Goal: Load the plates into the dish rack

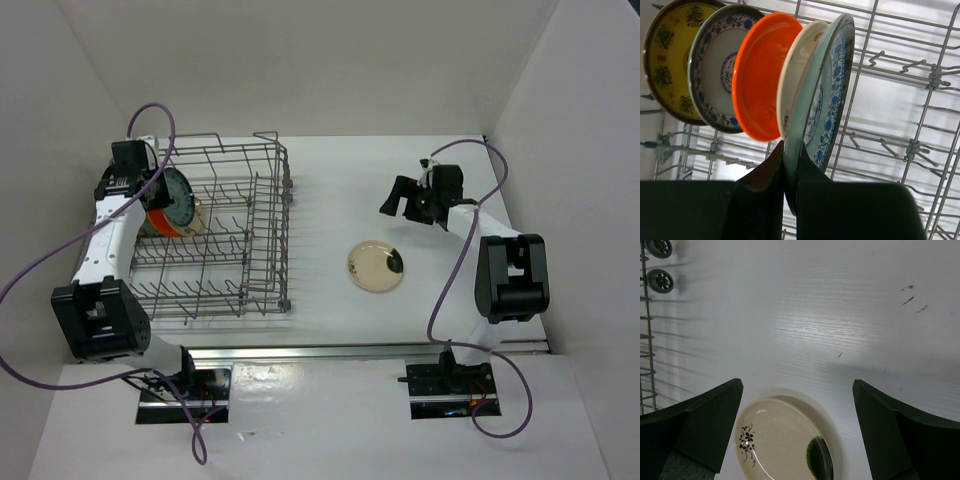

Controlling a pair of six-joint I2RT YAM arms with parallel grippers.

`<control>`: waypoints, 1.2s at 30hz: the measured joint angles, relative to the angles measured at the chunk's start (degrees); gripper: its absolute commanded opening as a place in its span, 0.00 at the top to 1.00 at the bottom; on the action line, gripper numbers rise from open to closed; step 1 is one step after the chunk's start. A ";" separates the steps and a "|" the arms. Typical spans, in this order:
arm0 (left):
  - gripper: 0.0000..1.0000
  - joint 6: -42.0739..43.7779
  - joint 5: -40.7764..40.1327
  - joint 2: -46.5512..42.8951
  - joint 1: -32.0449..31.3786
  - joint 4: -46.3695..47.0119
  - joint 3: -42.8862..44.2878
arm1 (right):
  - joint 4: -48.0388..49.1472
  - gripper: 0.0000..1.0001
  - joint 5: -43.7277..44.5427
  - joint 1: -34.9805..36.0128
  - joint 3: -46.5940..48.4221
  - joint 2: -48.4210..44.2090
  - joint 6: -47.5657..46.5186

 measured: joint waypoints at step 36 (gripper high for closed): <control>0.23 0.20 3.54 13.68 -6.19 -2.58 7.74 | 1.84 0.06 2.97 -1.18 -7.91 1.64 2.73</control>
